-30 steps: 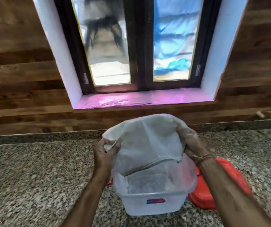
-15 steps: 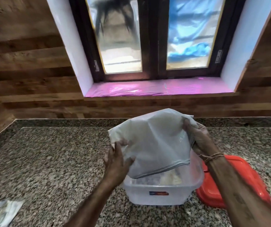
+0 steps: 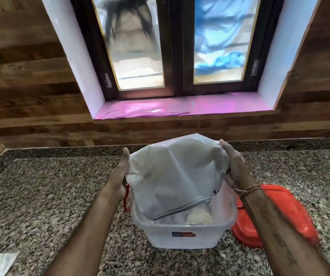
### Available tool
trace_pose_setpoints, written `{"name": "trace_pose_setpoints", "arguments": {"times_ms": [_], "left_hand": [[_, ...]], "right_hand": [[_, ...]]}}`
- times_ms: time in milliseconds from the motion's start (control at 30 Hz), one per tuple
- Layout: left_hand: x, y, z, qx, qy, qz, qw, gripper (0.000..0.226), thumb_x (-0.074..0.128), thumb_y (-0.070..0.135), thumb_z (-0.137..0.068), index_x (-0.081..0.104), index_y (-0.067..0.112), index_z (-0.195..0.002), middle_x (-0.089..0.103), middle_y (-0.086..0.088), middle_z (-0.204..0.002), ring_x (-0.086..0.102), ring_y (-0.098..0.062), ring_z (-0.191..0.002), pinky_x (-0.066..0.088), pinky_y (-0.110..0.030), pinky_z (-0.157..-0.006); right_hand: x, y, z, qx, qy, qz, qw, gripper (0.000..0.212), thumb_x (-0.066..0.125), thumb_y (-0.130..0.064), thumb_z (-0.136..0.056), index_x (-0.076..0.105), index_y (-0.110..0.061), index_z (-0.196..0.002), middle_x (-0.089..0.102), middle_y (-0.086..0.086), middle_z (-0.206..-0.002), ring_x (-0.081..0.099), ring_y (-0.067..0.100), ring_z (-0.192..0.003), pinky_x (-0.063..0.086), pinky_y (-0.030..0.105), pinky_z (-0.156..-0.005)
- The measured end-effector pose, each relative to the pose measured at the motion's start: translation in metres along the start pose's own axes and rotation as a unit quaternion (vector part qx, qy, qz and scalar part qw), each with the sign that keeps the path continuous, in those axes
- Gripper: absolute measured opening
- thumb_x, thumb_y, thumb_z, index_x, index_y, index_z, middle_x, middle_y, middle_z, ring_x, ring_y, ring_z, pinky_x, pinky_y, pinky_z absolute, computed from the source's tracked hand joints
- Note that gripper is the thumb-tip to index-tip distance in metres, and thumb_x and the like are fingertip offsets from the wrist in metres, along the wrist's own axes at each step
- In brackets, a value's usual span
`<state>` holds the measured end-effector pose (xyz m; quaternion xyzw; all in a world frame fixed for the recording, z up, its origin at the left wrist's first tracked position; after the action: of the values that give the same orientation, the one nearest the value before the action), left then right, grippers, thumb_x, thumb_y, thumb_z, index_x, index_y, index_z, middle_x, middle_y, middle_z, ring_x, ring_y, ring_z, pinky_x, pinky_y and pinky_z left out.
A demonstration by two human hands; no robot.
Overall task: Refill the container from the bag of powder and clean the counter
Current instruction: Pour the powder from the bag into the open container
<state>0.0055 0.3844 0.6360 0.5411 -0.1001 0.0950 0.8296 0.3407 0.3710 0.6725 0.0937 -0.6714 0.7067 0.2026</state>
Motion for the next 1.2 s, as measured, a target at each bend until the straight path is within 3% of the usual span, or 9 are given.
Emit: {"name": "trace_pose_setpoints", "arguments": {"times_ms": [133,367,500,600,800,900,1033,1133,1200], "left_hand": [[0.005,0.008,-0.01,-0.031,0.011,0.053,0.998,0.055,0.076,0.044,-0.087,0.069,0.001,-0.121,0.074,-0.021,-0.112,0.077,-0.032,-0.084,0.064,-0.046,-0.064],[-0.007,0.033,-0.005,0.139,0.07,0.083,0.984,0.013,0.076,0.009,-0.083,0.066,0.016,-0.085,0.075,-0.001,-0.07,0.07,-0.014,-0.056,0.06,-0.033,-0.048],[0.004,0.054,0.015,0.233,0.04,0.068,0.969,0.026,0.079,0.016,-0.071,0.061,0.017,-0.09,0.075,0.004,-0.073,0.071,-0.01,-0.063,0.061,-0.031,-0.054],[0.005,0.059,0.022,0.254,0.023,0.068,0.964,0.021,0.074,0.006,-0.082,0.059,0.017,-0.093,0.074,0.005,-0.073,0.07,-0.006,-0.065,0.06,-0.024,-0.054],[0.009,0.075,0.039,0.291,-0.011,0.04,0.956,0.037,0.085,0.019,-0.062,0.056,0.021,-0.085,0.065,0.005,-0.074,0.063,-0.004,-0.063,0.056,-0.021,-0.052],[0.009,0.079,0.045,0.307,-0.033,-0.003,0.951,0.041,0.095,0.033,-0.06,0.059,0.025,-0.079,0.056,-0.001,-0.082,0.057,-0.008,-0.067,0.051,-0.021,-0.054],[0.01,0.081,0.048,0.31,-0.043,-0.034,0.949,0.051,0.099,0.044,-0.053,0.06,0.026,-0.078,0.057,-0.003,-0.083,0.057,-0.009,-0.067,0.049,-0.02,-0.055],[0.011,0.086,0.054,0.32,-0.033,-0.053,0.945,0.041,0.096,0.033,-0.062,0.059,0.025,-0.078,0.057,-0.002,-0.084,0.056,-0.013,-0.07,0.049,-0.023,-0.057],[0.01,0.089,0.058,0.334,-0.011,-0.071,0.94,0.032,0.087,0.017,-0.07,0.056,0.023,-0.078,0.057,0.001,-0.08,0.056,-0.009,-0.069,0.049,-0.021,-0.056]], "right_hand": [[-0.006,0.002,-0.004,-0.022,0.008,-0.023,0.999,0.015,0.065,-0.015,-0.09,0.072,-0.002,-0.089,0.071,0.013,-0.078,0.067,0.022,-0.071,0.054,0.031,-0.067],[-0.014,0.002,-0.001,-0.015,-0.049,0.067,0.996,0.014,0.071,-0.013,-0.083,0.078,-0.004,-0.091,0.076,0.015,-0.087,0.068,0.024,-0.076,0.054,0.032,-0.071],[-0.016,-0.001,0.0,0.001,-0.019,0.079,0.997,0.072,0.091,-0.05,-0.067,0.059,-0.015,-0.122,0.072,0.009,-0.104,0.072,0.023,-0.086,0.059,0.036,-0.069],[-0.012,-0.007,-0.001,0.023,-0.019,0.045,0.999,0.07,0.077,-0.043,-0.08,0.042,-0.028,-0.139,0.071,0.008,-0.115,0.076,0.022,-0.092,0.063,0.036,-0.067],[-0.008,-0.02,-0.009,-0.011,-0.006,0.052,0.999,0.084,0.096,-0.06,-0.047,0.068,-0.016,-0.113,0.073,0.009,-0.097,0.072,0.017,-0.08,0.061,0.031,-0.06],[0.0,-0.023,-0.014,-0.011,-0.024,0.073,0.997,0.082,0.091,-0.047,-0.059,0.065,-0.011,-0.128,0.073,0.013,-0.106,0.07,0.021,-0.087,0.063,0.03,-0.066],[0.007,-0.029,-0.011,-0.037,-0.034,0.103,0.993,0.049,0.078,-0.018,-0.08,0.066,0.009,-0.119,0.071,0.017,-0.093,0.069,0.014,-0.067,0.059,0.024,-0.058],[0.005,-0.042,-0.009,-0.075,-0.012,0.148,0.986,0.009,0.075,-0.002,-0.086,0.071,0.001,-0.093,0.071,0.007,-0.074,0.065,0.009,-0.058,0.056,0.023,-0.055],[0.006,-0.053,-0.006,-0.109,0.005,0.189,0.976,0.008,0.075,0.002,-0.086,0.069,-0.003,-0.084,0.07,0.003,-0.07,0.064,0.007,-0.057,0.054,0.021,-0.055]]}}
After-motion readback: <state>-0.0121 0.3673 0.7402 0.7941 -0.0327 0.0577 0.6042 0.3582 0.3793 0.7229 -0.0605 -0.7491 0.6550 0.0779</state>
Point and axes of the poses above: each hand's wrist, its own z-axis away from the middle knuckle, its own x-axis out of the palm, y = z × x, the point moved 10 cm from there along -z, towards the middle knuckle
